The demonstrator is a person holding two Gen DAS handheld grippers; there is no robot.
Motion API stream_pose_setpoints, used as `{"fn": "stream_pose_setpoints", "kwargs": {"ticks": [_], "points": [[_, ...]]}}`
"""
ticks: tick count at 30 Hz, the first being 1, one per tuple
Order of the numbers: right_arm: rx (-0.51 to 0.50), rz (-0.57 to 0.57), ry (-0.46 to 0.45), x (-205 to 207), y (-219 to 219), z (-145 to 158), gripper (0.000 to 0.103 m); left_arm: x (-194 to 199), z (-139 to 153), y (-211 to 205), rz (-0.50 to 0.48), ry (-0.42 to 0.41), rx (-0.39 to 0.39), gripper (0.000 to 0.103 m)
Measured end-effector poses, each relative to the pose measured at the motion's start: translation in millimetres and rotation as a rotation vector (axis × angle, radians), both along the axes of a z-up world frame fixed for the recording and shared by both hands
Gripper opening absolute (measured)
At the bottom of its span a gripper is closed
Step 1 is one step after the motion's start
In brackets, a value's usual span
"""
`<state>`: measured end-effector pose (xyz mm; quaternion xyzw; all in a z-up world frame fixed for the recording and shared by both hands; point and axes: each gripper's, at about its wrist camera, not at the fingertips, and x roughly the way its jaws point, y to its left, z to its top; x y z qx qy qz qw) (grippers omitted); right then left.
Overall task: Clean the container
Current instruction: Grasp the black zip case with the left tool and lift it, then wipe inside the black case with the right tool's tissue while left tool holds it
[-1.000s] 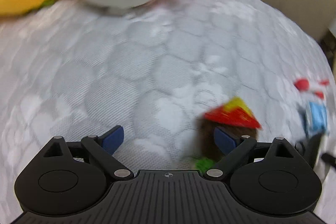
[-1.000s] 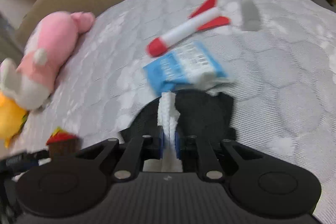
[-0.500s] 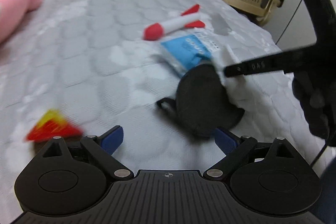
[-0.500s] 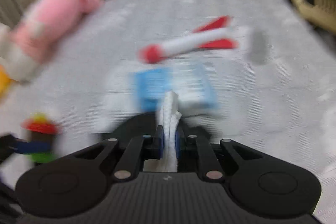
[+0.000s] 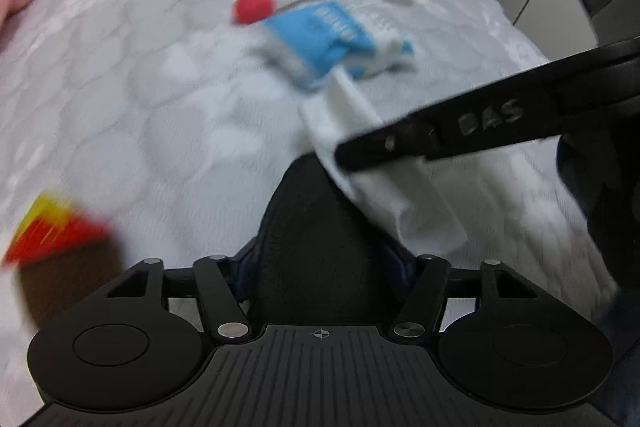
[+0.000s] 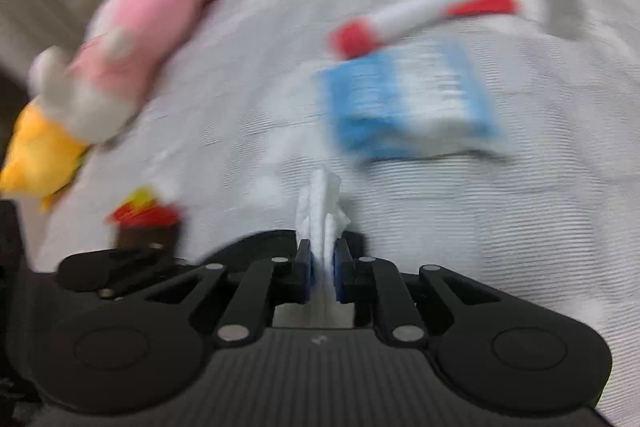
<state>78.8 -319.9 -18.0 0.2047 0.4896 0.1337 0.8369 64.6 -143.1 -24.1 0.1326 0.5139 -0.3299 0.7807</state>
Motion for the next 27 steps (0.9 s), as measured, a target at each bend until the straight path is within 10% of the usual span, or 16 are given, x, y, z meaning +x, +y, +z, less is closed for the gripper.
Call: {"fn": "stream_pose_setpoints", "kwargs": {"ticks": [7, 10, 27], "points": [[0.067, 0.233, -0.066, -22, 54, 28, 0.012, -31, 22, 61, 0.137, 0.027, 0.066, 0.073], [-0.066, 0.291, -0.046, -25, 74, 23, 0.012, -42, 28, 65, 0.143, -0.014, 0.084, 0.078], [-0.321, 0.015, -0.003, -17, 28, 11, 0.012, -41, 29, 63, 0.135, -0.04, 0.052, 0.093]]}}
